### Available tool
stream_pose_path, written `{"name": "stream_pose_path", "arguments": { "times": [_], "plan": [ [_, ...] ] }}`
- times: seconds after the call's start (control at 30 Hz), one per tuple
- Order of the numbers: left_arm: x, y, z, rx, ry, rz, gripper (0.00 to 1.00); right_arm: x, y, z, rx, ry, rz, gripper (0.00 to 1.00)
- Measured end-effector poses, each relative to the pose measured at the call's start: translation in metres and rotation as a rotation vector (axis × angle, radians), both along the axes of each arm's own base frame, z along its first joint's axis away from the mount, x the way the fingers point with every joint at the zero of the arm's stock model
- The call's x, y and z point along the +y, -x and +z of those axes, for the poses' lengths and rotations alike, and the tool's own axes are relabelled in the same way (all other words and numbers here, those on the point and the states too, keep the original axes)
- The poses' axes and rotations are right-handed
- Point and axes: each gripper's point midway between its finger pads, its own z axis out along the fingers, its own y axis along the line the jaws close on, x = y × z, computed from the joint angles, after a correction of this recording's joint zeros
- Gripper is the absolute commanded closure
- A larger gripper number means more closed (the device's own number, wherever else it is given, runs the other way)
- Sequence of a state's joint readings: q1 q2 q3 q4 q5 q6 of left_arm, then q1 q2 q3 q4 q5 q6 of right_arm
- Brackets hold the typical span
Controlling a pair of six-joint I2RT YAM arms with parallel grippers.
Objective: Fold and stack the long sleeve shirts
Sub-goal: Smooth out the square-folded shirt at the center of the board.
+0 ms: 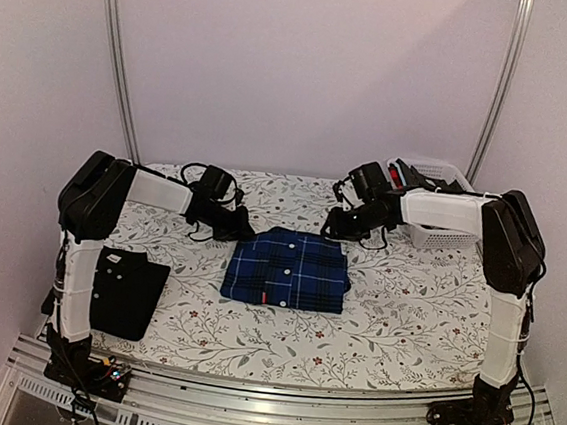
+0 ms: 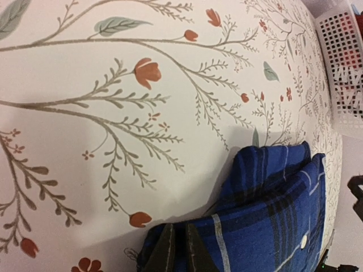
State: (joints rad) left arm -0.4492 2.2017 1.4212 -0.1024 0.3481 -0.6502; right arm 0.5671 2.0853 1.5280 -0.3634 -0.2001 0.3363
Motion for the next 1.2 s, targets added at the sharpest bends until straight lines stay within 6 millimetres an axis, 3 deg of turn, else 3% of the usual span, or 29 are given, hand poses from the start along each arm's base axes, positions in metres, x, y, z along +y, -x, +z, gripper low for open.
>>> {"name": "stream_pose_path", "arguments": {
  "times": [0.1, 0.17, 0.27, 0.37, 0.43, 0.57, 0.77, 1.03, 1.1, 1.2],
  "plan": [
    [0.002, -0.001, 0.000, 0.000, 0.001, 0.002, 0.92, 0.034, 0.026, 0.034, -0.067, -0.014, 0.069, 0.65],
    [0.002, -0.001, 0.000, 0.000, 0.001, 0.000, 0.92, 0.059, 0.048, 0.044, -0.088, -0.023, 0.124, 0.66],
    [0.003, -0.001, 0.000, 0.000, 0.000, -0.002, 0.92, 0.090, 0.083, 0.041, -0.083, -0.017, 0.196, 0.66],
    [0.003, -0.001, 0.000, 0.000, -0.002, -0.004, 0.92, 0.103, 0.115, 0.020, -0.035, 0.005, 0.239, 0.66],
    [0.004, -0.001, 0.000, 0.000, -0.002, -0.005, 0.91, 0.097, 0.125, -0.002, 0.009, 0.037, 0.236, 0.65],
    [0.004, -0.001, 0.000, -0.001, -0.008, -0.011, 0.90, 0.084, 0.123, -0.041, 0.076, 0.085, 0.203, 0.63],
    [0.006, -0.001, 0.001, 0.002, -0.024, -0.019, 0.90, 0.080, 0.122, -0.036, 0.062, 0.084, 0.192, 0.60],
    [0.006, -0.001, 0.003, -0.009, -0.031, -0.033, 0.85, 0.039, 0.135, -0.006, 0.022, 0.104, 0.117, 0.58],
    [0.006, -0.002, 0.006, -0.015, -0.033, -0.038, 0.84, 0.029, 0.138, -0.010, 0.030, 0.112, 0.098, 0.58],
    [0.005, -0.006, 0.015, -0.033, -0.033, -0.045, 0.82, 0.012, 0.148, -0.031, 0.072, 0.151, 0.074, 0.58]
  ]
}}
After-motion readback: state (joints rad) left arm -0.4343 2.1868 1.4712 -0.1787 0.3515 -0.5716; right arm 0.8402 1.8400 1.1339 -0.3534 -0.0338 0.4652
